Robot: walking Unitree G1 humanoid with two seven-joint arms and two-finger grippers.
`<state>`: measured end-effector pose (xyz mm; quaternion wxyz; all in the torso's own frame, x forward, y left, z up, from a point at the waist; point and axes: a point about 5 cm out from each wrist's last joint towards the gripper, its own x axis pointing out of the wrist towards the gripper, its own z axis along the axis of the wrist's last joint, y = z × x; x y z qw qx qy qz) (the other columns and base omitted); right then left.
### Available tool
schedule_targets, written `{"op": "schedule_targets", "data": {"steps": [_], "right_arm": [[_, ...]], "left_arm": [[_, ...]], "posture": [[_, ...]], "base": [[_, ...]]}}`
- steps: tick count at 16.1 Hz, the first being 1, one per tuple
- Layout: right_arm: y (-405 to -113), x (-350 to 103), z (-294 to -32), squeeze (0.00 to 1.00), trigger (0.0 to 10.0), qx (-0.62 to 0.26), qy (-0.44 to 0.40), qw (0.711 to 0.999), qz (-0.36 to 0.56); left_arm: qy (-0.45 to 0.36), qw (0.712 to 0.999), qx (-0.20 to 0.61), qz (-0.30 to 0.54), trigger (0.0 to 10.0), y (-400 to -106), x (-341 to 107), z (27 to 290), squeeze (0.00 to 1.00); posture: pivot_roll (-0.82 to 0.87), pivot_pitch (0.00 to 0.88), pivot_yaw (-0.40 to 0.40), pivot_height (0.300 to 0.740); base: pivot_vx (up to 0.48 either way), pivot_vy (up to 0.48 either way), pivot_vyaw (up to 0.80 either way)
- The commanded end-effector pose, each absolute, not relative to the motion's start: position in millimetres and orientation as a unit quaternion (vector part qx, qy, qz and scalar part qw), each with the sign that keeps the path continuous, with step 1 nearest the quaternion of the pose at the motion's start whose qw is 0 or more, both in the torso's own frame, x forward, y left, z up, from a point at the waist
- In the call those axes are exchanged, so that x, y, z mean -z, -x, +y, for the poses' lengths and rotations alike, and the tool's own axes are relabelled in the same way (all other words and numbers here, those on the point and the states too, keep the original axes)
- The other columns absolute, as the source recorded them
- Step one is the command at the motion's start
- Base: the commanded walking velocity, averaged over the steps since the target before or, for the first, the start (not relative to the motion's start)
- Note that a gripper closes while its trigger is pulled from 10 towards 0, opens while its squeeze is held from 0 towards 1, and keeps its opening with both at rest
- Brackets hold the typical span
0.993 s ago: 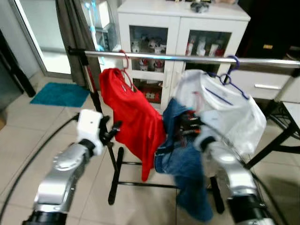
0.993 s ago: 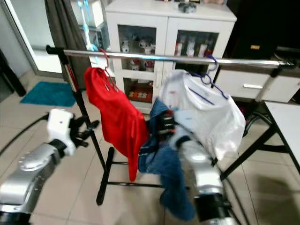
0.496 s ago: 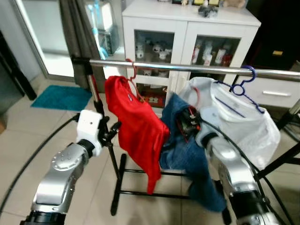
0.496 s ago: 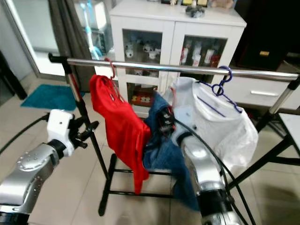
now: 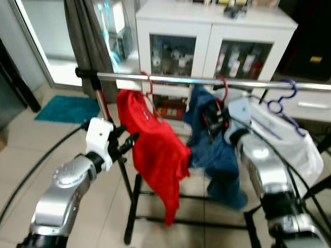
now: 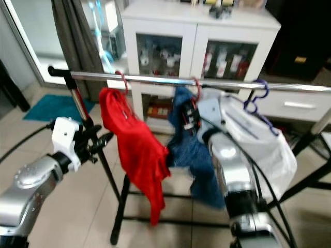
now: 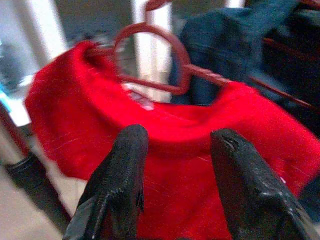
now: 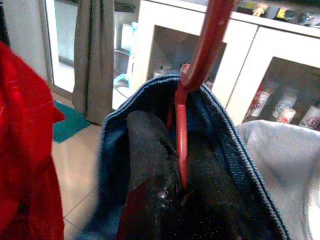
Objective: Hang hanger
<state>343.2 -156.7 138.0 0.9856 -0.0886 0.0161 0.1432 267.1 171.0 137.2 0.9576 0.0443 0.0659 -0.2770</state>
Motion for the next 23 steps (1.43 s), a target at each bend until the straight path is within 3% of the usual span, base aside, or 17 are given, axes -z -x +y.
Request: {"op": "schedule_targets", "data": {"steps": [1,6,18,19,23], "right_arm": [[-349.3,-145.2,-165.1,0.0,10.0,-0.133,0.084,0.988,0.01],[-375.4,-150.6,-161.3,0.0,10.0,-0.12,0.063,0.989,0.053],[-394.7,-143.2,-149.8,0.0,10.0,-0.129,0.043,0.98,0.147],[-395.2,-148.4,-153.8,1.0,10.0,-0.124,0.027,0.984,0.122],[-385.7,-164.0,-161.7,1.0,10.0,-0.163,0.022,0.985,0.046]], "left_arm": [[-0.052,0.94,0.329,0.069,10.0,-259.1,-139.7,163.2,0.0],[-0.068,0.912,0.399,0.07,10.0,-249.7,-150.3,163.1,0.0],[-0.08,0.902,0.415,0.084,10.0,-246.6,-149.9,163.7,0.0],[-0.072,0.911,0.398,0.076,10.0,-248.8,-150.2,163.1,0.0],[-0.072,0.942,0.324,0.051,10.0,-263.7,-150.3,165.8,0.0]], "posture": [[-0.07,0.0,-0.002,0.74],[-0.07,0.0,-0.001,0.74],[-0.06,0.0,-0.009,0.74],[-0.06,0.0,-0.009,0.74],[-0.07,0.0,0.005,0.74]], "base": [[0.0,0.0,0.0],[0.0,0.0,0.0],[0.0,0.0,0.0],[0.0,0.0,0.0],[0.0,0.0,0.0]]}}
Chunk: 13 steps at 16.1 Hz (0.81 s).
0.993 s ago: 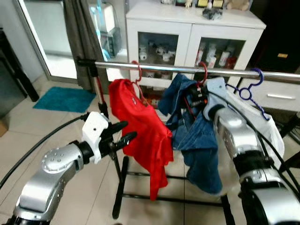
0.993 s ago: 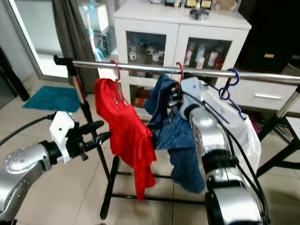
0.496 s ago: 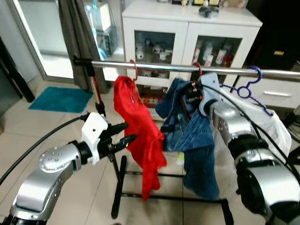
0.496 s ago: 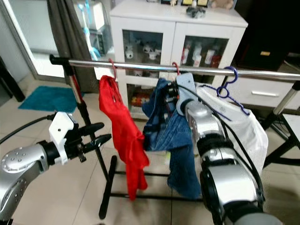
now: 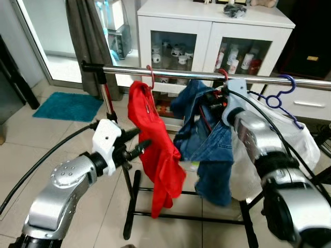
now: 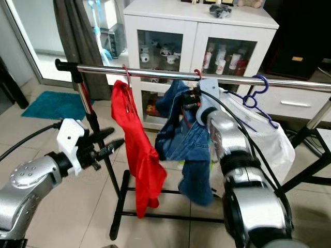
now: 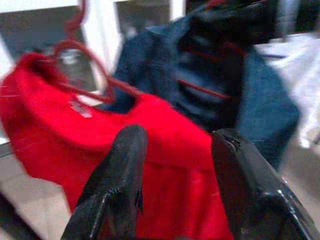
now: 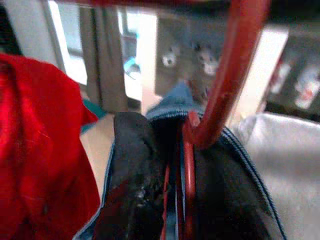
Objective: Hang hanger
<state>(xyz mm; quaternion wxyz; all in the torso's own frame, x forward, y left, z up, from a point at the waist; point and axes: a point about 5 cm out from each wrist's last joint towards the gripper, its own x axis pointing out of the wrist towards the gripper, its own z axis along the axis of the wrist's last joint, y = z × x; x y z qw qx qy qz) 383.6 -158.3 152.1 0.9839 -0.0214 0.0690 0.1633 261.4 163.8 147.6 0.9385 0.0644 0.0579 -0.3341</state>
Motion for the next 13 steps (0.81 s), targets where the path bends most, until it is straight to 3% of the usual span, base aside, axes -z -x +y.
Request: {"op": "schedule_targets", "data": {"steps": [1,8,13], "right_arm": [[-381.5,-166.7,-161.1,1.0,10.0,-0.179,0.026,0.983,0.032],[-336.6,-181.7,-155.4,1.0,10.0,-0.298,0.052,0.953,-0.014],[-321.9,-183.6,-162.4,1.0,10.0,-0.284,0.095,0.954,0.004]], "left_arm": [[-0.072,0.943,0.322,0.052,10.0,-265.3,-150.0,166.8,0.0],[-0.073,0.947,0.308,0.052,10.0,-267.7,-146.7,164.9,0.0],[-0.074,0.956,0.28,0.052,10.0,-272.2,-145.6,169.8,0.0]], "posture": [[-0.08,0.0,0.009,0.74],[-0.09,0.0,0.022,0.74],[-0.09,0.0,0.022,0.74]], "base": [[0.0,0.0,0.0],[0.0,0.0,0.0],[0.0,0.0,0.0]]}}
